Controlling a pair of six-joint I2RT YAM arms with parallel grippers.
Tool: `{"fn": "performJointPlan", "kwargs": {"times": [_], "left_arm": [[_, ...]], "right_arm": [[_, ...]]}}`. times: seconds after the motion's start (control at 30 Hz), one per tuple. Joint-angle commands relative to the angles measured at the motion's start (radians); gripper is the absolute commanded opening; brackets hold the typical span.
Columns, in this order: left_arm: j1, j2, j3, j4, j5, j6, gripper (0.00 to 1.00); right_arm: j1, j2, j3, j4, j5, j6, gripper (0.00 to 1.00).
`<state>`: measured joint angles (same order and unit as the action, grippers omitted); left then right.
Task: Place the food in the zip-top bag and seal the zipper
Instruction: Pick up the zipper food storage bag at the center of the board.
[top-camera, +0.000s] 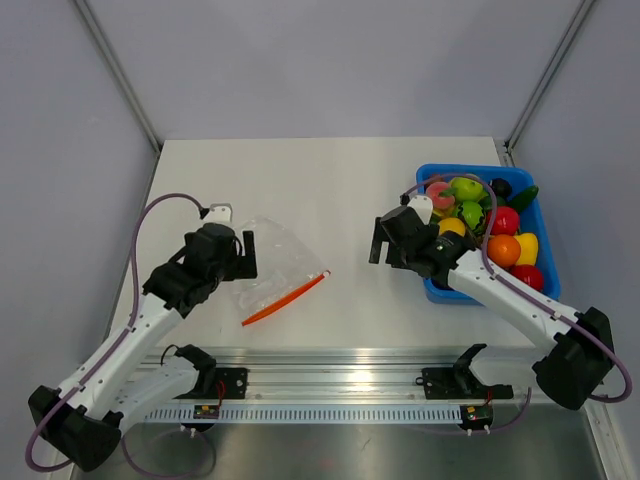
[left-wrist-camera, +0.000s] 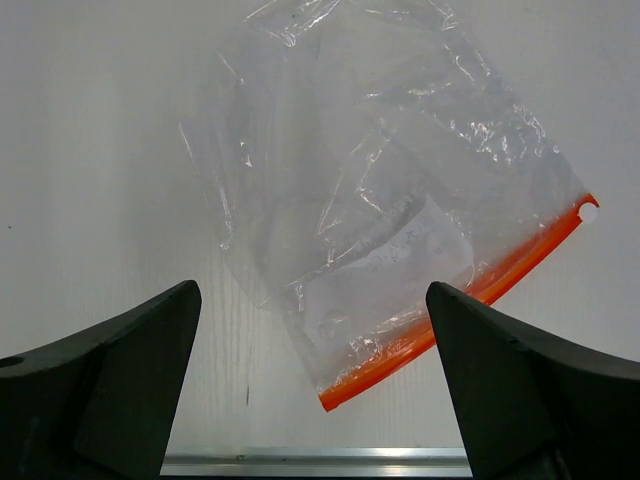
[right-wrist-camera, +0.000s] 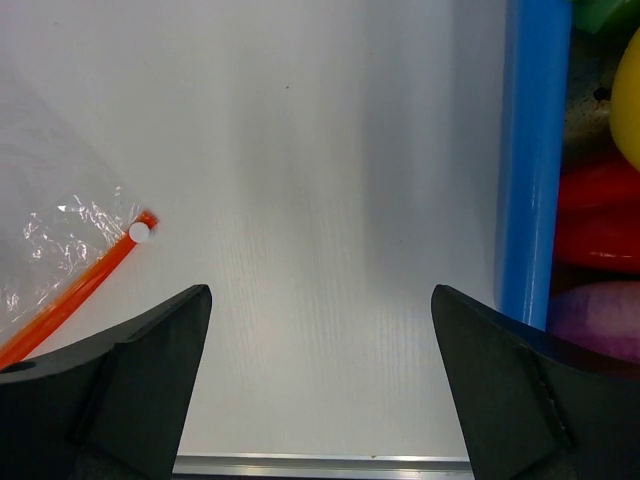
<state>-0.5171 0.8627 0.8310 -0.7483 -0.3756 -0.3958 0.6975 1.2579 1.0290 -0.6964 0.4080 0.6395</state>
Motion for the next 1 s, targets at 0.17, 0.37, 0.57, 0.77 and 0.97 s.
{"fn": "performJointPlan", "kwargs": {"times": [0.17, 0.37, 0.57, 0.77, 0.97], "left_arm": [[-0.006, -0.045, 0.040, 0.043, 0.158, 0.087, 0.98], [-0.133, 0.120, 0.075, -0.035, 0.028, 0.094, 0.87], [-0.330, 0.315, 0.089, -0.059, -0.071, 0.051, 0.83], [-0.403, 0.449, 0.094, -0.025, -0.069, 0.025, 0.82], [-0.429, 0.559, 0.125, 0.001, -0.086, 0.031, 0.81]], "right_arm": [[0.002, -0.097, -0.023, 0.092, -0.081, -0.043, 0.99], [0.002, -0.112, -0.029, 0.101, -0.098, -0.052, 0.99], [0.002, -0.129, -0.023, 0.092, -0.097, -0.046, 1.00], [0.002, -0.163, -0.029, 0.086, -0.100, -0.044, 1.00], [0.002, -0.186, -0.041, 0.084, -0.101, -0.038, 0.99]]}}
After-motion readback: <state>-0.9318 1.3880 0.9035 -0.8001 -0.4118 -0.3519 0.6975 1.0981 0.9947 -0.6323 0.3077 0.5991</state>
